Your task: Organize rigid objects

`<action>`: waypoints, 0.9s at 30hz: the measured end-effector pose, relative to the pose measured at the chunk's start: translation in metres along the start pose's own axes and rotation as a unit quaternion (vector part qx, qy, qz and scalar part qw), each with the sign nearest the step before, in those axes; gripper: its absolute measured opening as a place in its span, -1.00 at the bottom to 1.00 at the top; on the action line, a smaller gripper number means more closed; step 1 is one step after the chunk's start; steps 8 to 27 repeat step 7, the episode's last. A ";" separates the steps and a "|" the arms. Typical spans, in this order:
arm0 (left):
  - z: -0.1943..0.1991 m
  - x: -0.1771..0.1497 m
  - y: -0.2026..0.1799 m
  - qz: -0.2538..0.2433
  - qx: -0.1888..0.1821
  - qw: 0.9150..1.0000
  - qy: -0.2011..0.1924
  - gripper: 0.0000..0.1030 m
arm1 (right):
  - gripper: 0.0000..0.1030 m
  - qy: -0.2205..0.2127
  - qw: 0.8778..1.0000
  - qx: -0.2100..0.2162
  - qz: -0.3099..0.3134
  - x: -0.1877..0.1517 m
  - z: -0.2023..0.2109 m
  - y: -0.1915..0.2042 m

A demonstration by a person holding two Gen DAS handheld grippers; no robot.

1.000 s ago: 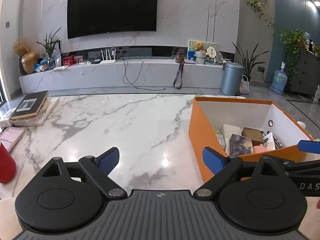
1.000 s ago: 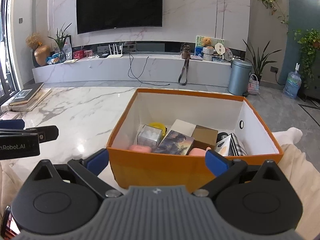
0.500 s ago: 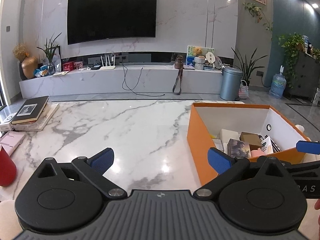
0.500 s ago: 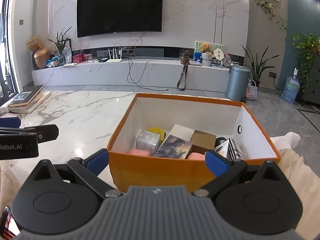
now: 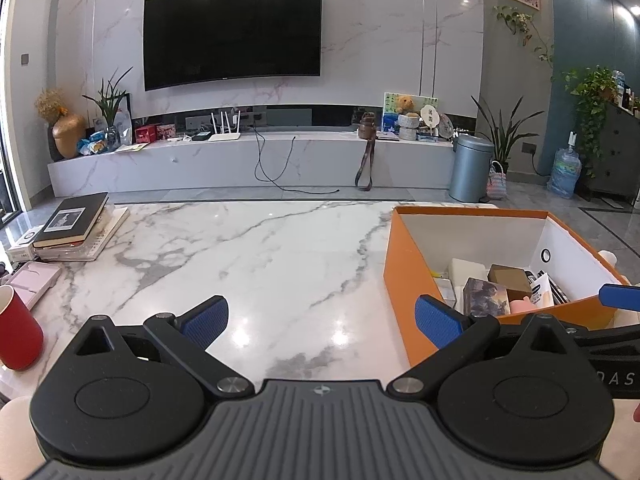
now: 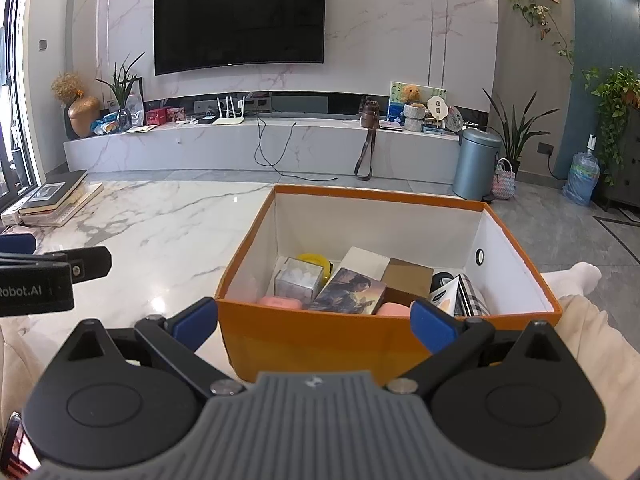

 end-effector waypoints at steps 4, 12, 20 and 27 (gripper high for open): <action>0.001 -0.001 0.002 0.002 0.002 1.000 0.001 1.00 | 0.96 0.002 1.000 0.001 0.002 0.000 0.000 0.002; 0.001 -0.001 0.002 0.003 0.002 1.000 0.002 1.00 | 0.96 0.002 1.000 0.001 0.003 0.000 0.001 0.002; 0.001 -0.001 0.002 0.003 0.002 1.000 0.002 1.00 | 0.96 0.002 1.000 0.001 0.003 0.000 0.001 0.002; 0.001 -0.001 0.002 0.003 0.002 1.000 0.002 1.00 | 0.96 0.002 1.000 0.001 0.003 0.000 0.001 0.002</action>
Point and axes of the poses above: each gripper's, at about its wrist camera, not at the fingertips, and z roughly against the way its jaws point, y to its left, x to its top, the point moved 4 cm from there along -z, roughly the way its jaws point, and after that the axes turned 1 degree about -x, right-handed, at the moved point
